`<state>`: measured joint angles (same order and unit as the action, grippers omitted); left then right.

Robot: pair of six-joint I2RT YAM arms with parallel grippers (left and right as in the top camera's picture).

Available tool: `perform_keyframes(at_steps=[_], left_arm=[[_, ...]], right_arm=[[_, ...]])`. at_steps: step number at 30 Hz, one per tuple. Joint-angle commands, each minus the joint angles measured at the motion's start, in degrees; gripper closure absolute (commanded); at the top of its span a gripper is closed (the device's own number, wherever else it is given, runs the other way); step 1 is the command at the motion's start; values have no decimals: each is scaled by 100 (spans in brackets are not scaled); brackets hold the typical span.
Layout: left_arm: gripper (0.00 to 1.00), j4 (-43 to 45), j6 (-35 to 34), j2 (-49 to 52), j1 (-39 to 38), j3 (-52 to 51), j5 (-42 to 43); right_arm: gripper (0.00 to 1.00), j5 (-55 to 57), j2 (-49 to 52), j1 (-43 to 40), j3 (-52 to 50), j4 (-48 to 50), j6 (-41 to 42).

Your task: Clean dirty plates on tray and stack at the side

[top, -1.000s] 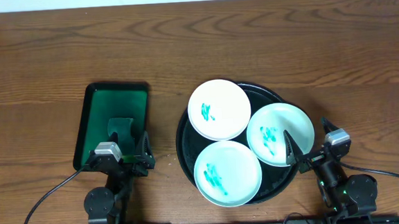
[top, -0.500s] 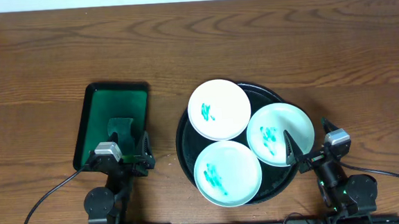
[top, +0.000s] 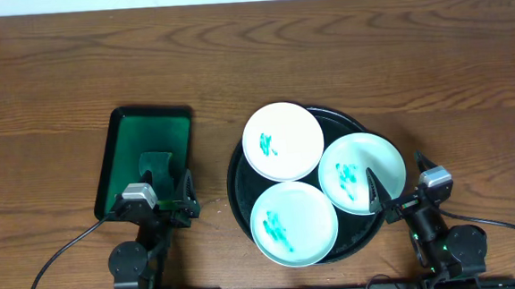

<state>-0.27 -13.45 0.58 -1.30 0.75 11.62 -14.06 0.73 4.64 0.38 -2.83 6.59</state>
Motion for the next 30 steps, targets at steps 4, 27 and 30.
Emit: perform_keyframes(at_steps=[4, 27, 30], left_arm=[[15, -273, 94, -26, -17, -52, 9], [15, -378, 516, 1327, -17, 138, -160], [15, -723, 518, 1373, -17, 452, -116]], right_arm=[[1, 52, 2, 33, -7, -31, 63], [1, 52, 2, 33, -7, -31, 63], [1, 52, 2, 33, -7, -31, 63]])
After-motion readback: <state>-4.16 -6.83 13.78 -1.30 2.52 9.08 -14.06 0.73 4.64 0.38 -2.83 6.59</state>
